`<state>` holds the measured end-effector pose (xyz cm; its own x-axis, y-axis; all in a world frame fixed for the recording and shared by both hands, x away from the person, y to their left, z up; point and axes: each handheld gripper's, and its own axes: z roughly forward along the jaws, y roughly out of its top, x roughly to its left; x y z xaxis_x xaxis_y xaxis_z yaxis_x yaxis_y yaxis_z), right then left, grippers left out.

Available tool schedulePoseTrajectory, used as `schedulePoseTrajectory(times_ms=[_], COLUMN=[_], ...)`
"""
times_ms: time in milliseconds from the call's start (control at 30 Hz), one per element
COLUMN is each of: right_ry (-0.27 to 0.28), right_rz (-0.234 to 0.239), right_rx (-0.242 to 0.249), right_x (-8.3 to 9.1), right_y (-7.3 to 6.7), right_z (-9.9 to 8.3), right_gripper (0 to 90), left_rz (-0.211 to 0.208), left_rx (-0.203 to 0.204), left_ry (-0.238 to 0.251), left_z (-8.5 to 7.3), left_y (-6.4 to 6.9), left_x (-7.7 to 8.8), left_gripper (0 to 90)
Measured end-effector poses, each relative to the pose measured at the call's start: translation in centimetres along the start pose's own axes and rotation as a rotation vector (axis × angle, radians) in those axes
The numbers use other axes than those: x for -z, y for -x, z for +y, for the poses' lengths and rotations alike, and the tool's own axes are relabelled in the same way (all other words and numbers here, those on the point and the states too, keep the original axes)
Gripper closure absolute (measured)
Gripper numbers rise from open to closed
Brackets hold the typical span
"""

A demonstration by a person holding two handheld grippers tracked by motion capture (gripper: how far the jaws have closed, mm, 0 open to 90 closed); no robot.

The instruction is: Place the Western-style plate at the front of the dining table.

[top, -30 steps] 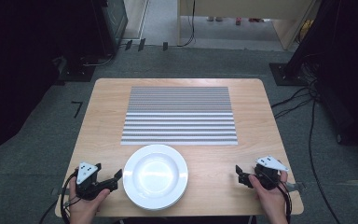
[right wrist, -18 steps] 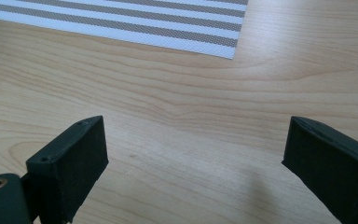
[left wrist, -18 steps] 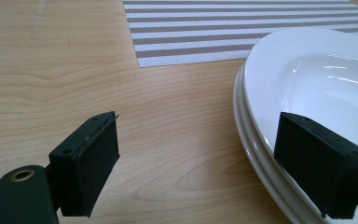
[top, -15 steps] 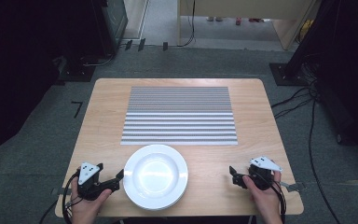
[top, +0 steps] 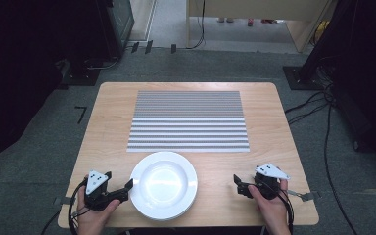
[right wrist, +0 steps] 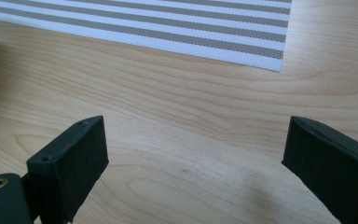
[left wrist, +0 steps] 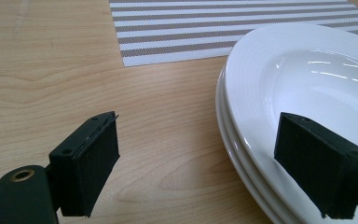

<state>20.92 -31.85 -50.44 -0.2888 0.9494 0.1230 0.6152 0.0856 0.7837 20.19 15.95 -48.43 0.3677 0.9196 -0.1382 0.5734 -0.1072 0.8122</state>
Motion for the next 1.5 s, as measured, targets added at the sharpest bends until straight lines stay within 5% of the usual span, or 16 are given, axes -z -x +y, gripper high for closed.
schedulePoseTrajectory(times_ms=[900,1200,1500], right_ry=[0.077,0.083,0.092], right_rz=[0.117,0.114,0.161], right_rx=[0.064,0.073,0.062], right_x=[-2.0,-2.5,-3.2], right_y=[-7.2,-8.4,-9.9], right_z=[4.4,4.9,5.7], right_gripper=[6.4,6.3,6.3], left_rz=[-0.012,-0.021,-0.033], left_rx=[-0.015,-0.010,-0.011], left_ry=[-0.007,-0.007,-0.009], left_z=[0.2,0.2,0.2], left_y=[0.6,0.8,1.2], left_x=[0.0,0.1,0.0], left_gripper=[11.4,10.9,10.9])
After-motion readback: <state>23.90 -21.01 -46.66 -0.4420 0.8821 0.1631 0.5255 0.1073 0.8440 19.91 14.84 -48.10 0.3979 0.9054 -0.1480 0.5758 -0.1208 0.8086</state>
